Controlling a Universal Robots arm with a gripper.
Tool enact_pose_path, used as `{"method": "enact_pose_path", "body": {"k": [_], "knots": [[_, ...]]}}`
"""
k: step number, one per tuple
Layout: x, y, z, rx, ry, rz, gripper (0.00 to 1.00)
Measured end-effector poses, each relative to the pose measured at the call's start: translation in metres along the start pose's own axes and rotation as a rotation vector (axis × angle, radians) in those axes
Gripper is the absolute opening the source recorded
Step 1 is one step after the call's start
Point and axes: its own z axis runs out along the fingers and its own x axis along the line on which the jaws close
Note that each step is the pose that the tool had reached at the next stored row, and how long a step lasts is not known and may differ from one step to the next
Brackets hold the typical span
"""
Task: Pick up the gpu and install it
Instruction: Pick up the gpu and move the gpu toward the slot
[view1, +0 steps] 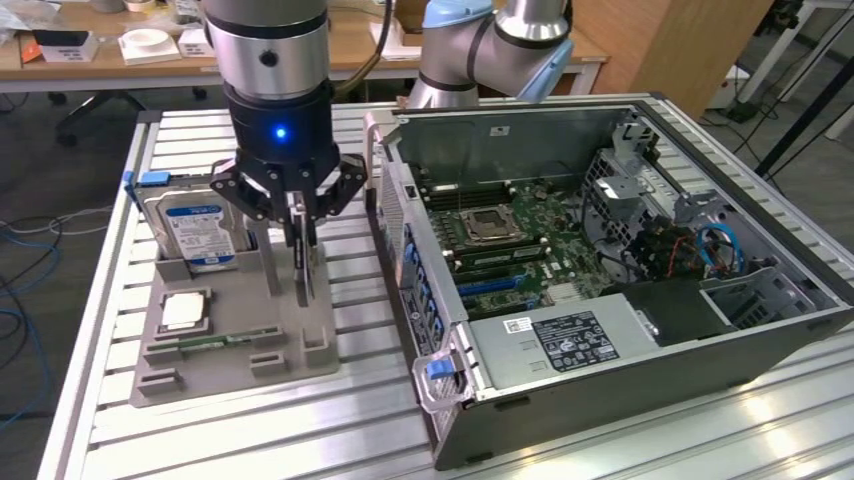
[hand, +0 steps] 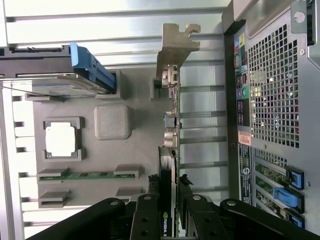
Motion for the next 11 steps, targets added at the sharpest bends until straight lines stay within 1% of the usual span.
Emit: {"method": "enact_pose_path", "body": {"k": [11], "knots": [[0.0,0.0002,-0.0049,0.0,0.0,0.0,0.26]]}}
